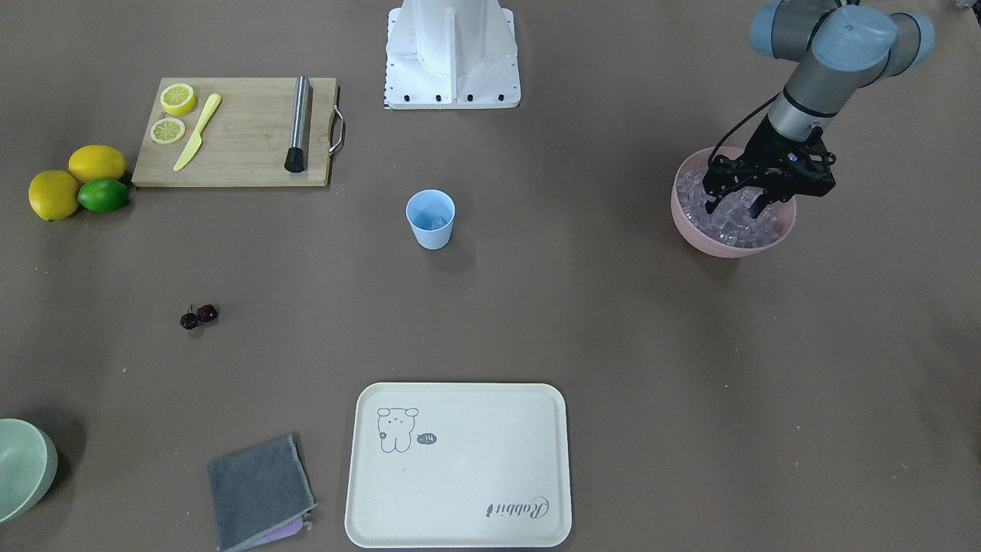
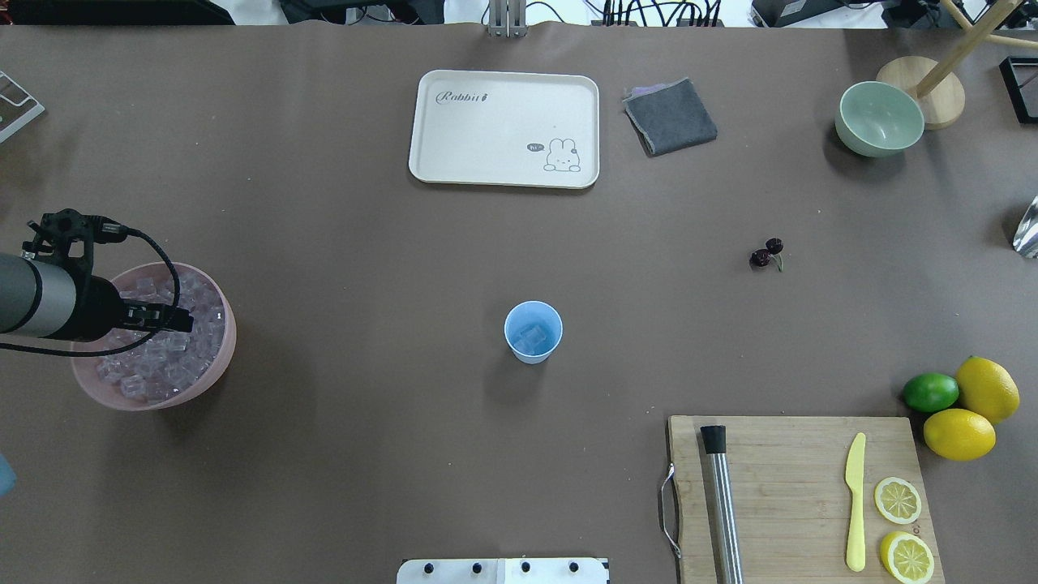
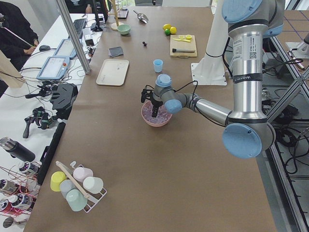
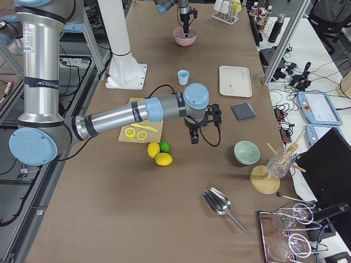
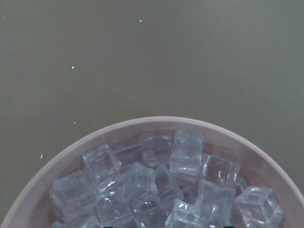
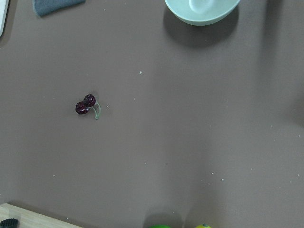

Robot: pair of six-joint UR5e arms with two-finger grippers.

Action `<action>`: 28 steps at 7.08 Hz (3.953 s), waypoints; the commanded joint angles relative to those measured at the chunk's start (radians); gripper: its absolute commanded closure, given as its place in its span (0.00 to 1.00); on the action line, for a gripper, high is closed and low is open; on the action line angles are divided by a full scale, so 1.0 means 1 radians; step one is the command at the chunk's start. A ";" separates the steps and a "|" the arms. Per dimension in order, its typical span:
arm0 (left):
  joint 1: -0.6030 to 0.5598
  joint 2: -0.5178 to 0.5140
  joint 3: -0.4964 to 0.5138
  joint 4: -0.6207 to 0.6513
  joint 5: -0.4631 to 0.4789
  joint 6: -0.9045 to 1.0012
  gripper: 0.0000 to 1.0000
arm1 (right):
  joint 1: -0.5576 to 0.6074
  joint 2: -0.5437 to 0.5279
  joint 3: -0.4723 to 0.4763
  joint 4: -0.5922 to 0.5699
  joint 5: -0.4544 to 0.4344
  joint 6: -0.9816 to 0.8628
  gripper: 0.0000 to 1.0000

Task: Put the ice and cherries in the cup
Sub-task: 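Lower the left gripper into the bowl and grasp an ice cube, then lift the ice cube with the left gripper and carry it over the blue cup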

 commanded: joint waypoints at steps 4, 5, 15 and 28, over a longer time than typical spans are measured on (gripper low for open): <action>0.002 -0.018 0.007 0.004 -0.004 0.001 0.30 | 0.000 -0.008 0.002 0.000 0.001 0.000 0.00; 0.002 -0.020 0.013 0.004 -0.005 0.001 0.34 | 0.000 -0.009 0.000 0.000 0.001 0.000 0.00; -0.175 0.032 -0.109 0.007 -0.074 0.001 1.00 | 0.000 0.016 0.006 0.000 0.001 0.000 0.00; 0.249 -0.646 0.097 0.050 0.424 -0.376 1.00 | 0.003 0.016 0.009 0.000 -0.009 0.000 0.00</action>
